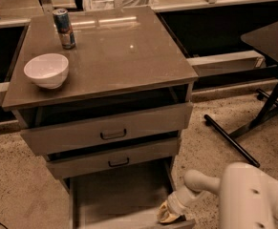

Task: Open bottom drawer

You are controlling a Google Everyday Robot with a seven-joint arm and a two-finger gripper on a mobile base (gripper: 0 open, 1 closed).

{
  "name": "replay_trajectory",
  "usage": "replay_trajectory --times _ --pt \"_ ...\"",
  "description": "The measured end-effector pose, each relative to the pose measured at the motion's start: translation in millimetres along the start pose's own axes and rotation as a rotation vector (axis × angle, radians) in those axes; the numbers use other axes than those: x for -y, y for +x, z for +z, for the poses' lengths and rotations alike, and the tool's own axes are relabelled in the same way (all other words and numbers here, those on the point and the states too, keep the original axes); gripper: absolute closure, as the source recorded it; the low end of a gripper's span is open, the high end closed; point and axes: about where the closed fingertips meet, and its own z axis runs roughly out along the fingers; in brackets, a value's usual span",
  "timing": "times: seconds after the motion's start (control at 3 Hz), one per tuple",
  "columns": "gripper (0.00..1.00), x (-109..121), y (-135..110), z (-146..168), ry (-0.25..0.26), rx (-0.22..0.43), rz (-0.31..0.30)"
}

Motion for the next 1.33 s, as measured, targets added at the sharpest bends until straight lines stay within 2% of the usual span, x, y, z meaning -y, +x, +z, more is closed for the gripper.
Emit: replay_trajectory --times 0.33,0.67,1.0,1.33 --pt "1.00 -4 -42 -36 0.200 0.130 -0.072" --pt "0.97 -28 -72 -94 0.413 0.298 -0.163" --pt "0.74 -37 -58 -96 0.430 0.281 -0.137" --pt "0.50 -36 -61 -93 0.423 0.283 -0.141"
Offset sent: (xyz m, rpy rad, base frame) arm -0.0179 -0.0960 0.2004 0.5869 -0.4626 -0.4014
